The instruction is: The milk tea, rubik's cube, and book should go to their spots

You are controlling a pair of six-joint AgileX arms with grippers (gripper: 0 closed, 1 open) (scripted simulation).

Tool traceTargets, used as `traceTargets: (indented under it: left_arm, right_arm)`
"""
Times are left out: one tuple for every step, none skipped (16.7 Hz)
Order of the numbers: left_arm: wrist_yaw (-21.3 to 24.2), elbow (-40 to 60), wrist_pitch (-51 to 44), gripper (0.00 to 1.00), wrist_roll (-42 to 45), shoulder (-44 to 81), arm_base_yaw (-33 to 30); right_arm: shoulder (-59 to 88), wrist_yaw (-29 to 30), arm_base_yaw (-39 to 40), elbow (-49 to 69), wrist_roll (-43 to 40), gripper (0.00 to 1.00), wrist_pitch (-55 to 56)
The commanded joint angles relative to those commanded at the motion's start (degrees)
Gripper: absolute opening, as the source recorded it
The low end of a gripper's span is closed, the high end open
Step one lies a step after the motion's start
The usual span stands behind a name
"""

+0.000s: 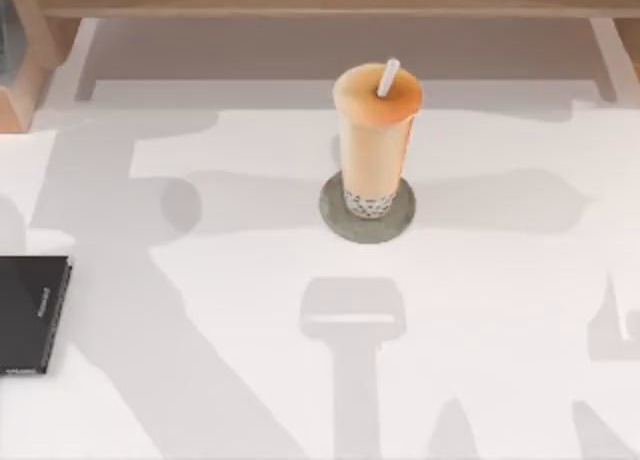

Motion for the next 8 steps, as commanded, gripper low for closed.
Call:
traceTargets:
  left_arm:
    - [-0.02,0.00,0.00,0.00,0.08,-0.11,0.18]
    - [0.02,-0.18,-0.10,0.00,0.09,-0.32,0.22]
    - [0.11,-0.52,-0.29,0.00,0.09,-0.92,0.31]
    - [0.20,-0.82,-0.47,0.00,0.10,-1.39,0.41]
    - [0.28,-1.12,-0.64,0.00,0.10,-1.85,0.50]
    - [0.38,-1.47,-0.84,0.00,0.11,-2.47,0.61]
    - [0.45,-1.66,-0.96,0.00,0.11,-2.71,0.68]
    - [0.45,-1.66,-0.96,0.00,0.11,-2.71,0.68]
  right_arm:
    - [0.00,0.00,0.00,0.00,0.00,1.00,0.00]
    - [0.00,0.00,0.00,0.00,0.00,1.00,0.00]
    - [0.00,0.00,0.00,0.00,0.00,1.00,0.00]
    - [0.00,0.00,0.00,0.00,0.00,1.00,0.00]
    - [0.00,0.00,0.00,0.00,0.00,1.00,0.00]
    - [0.00,0.00,0.00,0.00,0.00,1.00,0.00]
    - [0.00,0.00,0.00,0.00,0.00,1.00,0.00]
    - [0.00,0.00,0.00,0.00,0.00,1.00,0.00]
